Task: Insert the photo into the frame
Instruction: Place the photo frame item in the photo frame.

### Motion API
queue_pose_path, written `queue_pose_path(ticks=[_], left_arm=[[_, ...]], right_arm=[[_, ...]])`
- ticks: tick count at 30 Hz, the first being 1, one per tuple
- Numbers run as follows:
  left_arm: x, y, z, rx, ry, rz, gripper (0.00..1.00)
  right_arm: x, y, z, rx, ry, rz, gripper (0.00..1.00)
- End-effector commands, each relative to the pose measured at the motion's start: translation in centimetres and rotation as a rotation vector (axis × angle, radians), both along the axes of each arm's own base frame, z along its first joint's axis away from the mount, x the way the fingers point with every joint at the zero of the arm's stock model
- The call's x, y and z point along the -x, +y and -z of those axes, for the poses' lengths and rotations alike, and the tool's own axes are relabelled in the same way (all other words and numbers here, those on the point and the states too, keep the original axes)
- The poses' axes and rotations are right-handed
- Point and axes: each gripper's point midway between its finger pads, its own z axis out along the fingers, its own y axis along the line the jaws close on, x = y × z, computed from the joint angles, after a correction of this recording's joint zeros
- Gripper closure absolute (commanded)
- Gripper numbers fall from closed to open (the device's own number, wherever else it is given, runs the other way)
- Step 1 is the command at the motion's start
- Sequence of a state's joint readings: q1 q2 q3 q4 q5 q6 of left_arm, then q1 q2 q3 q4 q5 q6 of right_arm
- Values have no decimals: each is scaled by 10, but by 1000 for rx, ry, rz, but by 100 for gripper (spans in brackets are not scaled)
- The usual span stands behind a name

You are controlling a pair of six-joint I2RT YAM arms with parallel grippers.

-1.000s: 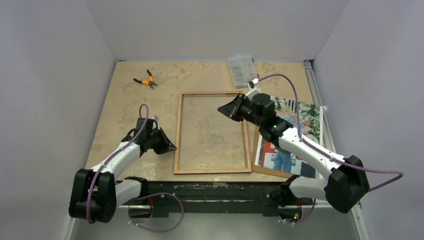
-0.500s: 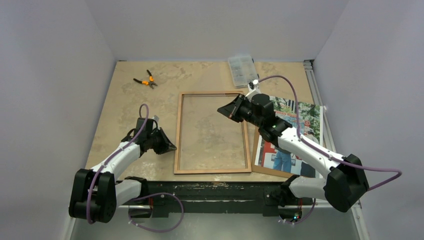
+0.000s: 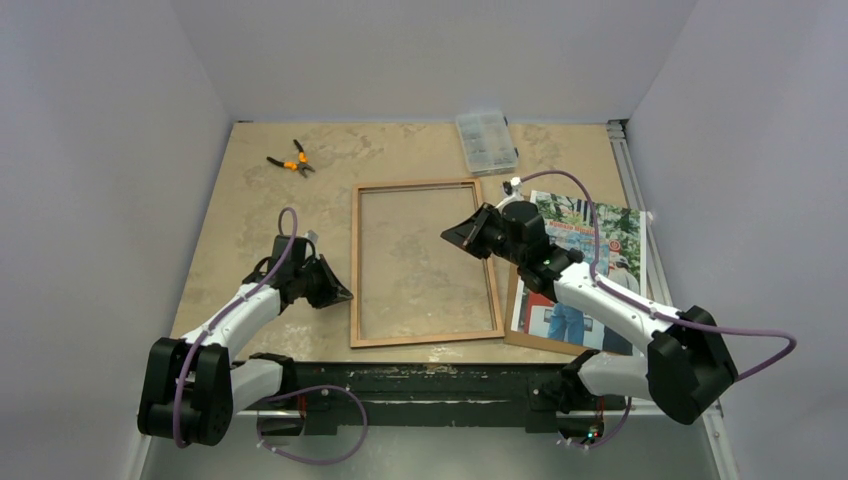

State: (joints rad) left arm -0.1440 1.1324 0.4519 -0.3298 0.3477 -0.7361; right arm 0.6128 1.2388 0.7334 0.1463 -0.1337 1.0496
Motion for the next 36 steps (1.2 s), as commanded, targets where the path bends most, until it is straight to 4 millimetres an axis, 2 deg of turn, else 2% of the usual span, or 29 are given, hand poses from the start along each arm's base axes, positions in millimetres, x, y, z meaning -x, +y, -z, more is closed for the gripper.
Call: queue_pose_path(ticks=[1,6,11,16,24,36], left_arm=[[4,12,11,-75,20,4,99],[4,12,12,-75,21,5,100],[4,12,11,-75,20,5,100],[5,12,12,-75,23,8,100],[3,12,11,-76,19,8,100],[4,12,11,-77,23,10,100]], right_arm=[[6,2,8,-24,45,3,100],[7,2,8,1,50,-11,100],[8,-1,17,72,48,-31,100],[2,-10,17,167,-9,-30,100],[0,-19,31,276,-18,-45,100],[4,-10,57,287,19,-111,100]])
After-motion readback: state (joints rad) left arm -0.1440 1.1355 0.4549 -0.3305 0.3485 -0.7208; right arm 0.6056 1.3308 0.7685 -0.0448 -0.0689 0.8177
